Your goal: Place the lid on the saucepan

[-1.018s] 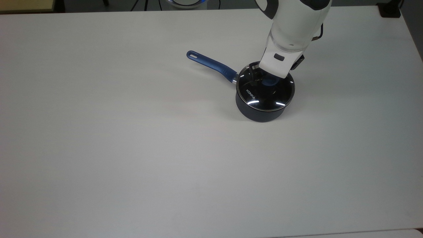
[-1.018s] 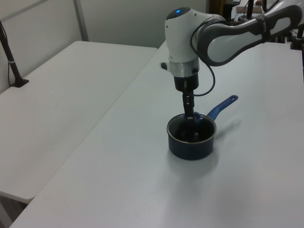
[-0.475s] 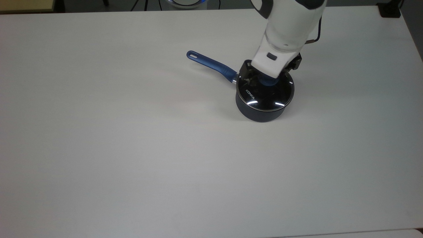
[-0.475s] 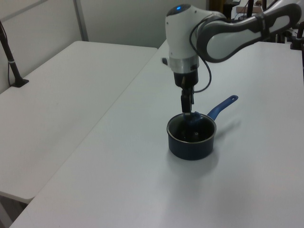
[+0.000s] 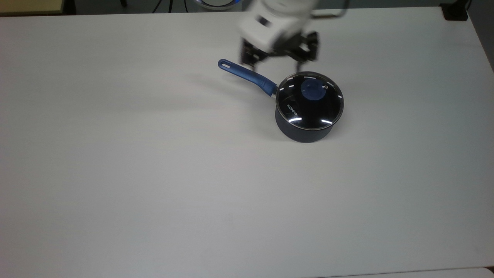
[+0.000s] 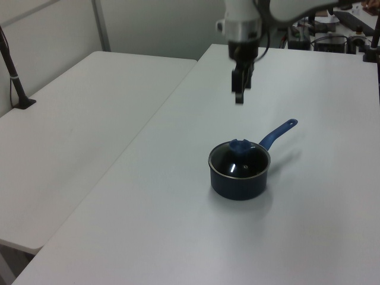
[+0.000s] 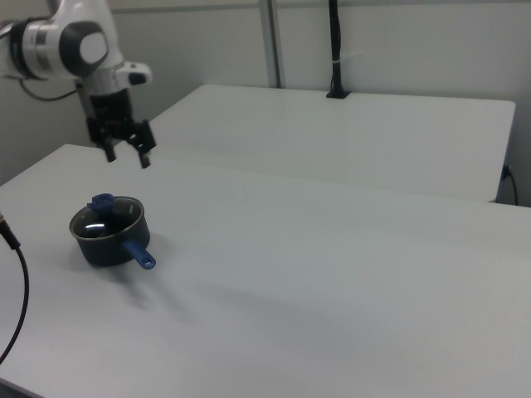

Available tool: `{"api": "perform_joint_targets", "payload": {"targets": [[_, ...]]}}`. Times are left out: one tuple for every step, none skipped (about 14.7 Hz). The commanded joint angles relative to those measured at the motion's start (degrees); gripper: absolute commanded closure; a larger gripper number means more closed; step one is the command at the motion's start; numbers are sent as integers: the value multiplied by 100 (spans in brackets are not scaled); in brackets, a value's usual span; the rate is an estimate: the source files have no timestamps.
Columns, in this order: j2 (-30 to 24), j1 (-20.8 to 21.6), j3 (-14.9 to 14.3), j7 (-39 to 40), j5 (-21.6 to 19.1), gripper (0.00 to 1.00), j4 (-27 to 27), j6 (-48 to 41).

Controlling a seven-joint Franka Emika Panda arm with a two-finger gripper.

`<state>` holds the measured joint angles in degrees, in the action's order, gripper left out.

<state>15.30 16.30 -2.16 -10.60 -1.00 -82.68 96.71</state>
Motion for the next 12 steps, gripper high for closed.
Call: {"api": "perform_joint_targets", "payload": {"targets": [[-544,-723,67,171,29,0,-328,-397],[-684,-1003,58,407,29,0,-406,-433],[-764,-1163,50,453,38,0,-459,-442],[-826,-1243,-3,463,64,0,-477,-503],[-844,-1313,-55,524,73,0,-477,-582],[-835,-1392,-91,646,73,0,-477,-600],[-827,-1454,-126,847,73,0,-477,-601],[-818,-1463,-170,910,73,0,-477,-601],[-818,-1454,-205,902,73,0,-477,-609],[-826,-1454,-214,902,82,0,-477,-609],[-826,-1454,-214,902,82,0,-477,-627],[-826,-1446,-214,902,91,0,-477,-627]]}}
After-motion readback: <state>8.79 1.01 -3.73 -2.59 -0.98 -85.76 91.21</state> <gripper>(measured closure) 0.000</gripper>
